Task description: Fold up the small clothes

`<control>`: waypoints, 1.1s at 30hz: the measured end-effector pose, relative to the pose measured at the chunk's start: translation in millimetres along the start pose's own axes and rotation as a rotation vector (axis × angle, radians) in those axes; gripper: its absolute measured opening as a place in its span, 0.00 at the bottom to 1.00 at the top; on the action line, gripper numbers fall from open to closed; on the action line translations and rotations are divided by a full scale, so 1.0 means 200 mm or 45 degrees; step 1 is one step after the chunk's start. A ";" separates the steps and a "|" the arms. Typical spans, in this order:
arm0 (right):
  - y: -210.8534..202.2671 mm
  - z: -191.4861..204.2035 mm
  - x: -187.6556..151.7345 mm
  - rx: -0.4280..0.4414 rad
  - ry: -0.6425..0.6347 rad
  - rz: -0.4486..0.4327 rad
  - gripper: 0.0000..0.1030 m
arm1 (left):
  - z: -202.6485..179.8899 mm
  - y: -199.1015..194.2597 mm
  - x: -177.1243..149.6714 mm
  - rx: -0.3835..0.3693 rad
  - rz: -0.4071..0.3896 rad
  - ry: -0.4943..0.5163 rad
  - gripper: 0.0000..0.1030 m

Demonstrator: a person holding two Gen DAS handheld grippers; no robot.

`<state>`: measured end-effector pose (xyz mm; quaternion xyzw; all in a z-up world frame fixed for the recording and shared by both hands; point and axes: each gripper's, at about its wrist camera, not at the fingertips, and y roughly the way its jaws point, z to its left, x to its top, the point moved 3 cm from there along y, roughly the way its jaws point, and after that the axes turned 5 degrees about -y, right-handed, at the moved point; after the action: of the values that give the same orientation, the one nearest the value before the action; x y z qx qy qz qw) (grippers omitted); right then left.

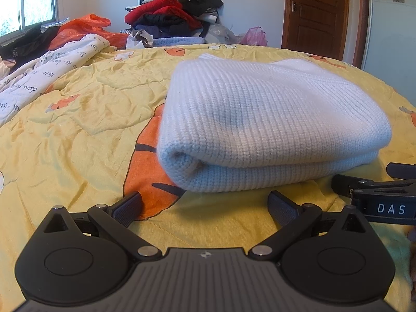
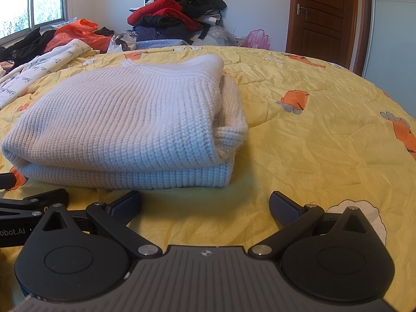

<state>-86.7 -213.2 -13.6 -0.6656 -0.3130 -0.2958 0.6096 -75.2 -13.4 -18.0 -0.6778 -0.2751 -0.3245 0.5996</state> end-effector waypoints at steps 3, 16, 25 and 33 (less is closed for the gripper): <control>0.00 0.00 0.00 0.000 0.000 0.000 0.99 | -0.01 0.00 0.00 0.000 0.007 0.006 1.00; 0.00 0.00 0.00 -0.001 -0.001 0.001 0.99 | 0.00 -0.01 0.01 -0.008 0.037 0.017 1.00; 0.00 0.00 0.00 -0.001 -0.001 0.001 0.99 | 0.00 -0.01 0.01 -0.011 0.034 0.017 1.00; -0.13 0.01 0.02 -0.007 0.004 -0.011 1.00 | 0.04 -0.12 0.02 -0.006 0.061 -0.056 1.00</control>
<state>-104.9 -208.9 6.1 -0.6656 -0.3140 -0.3003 0.6068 -90.9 -3.0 -0.4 -0.6927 -0.2712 -0.2957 0.5993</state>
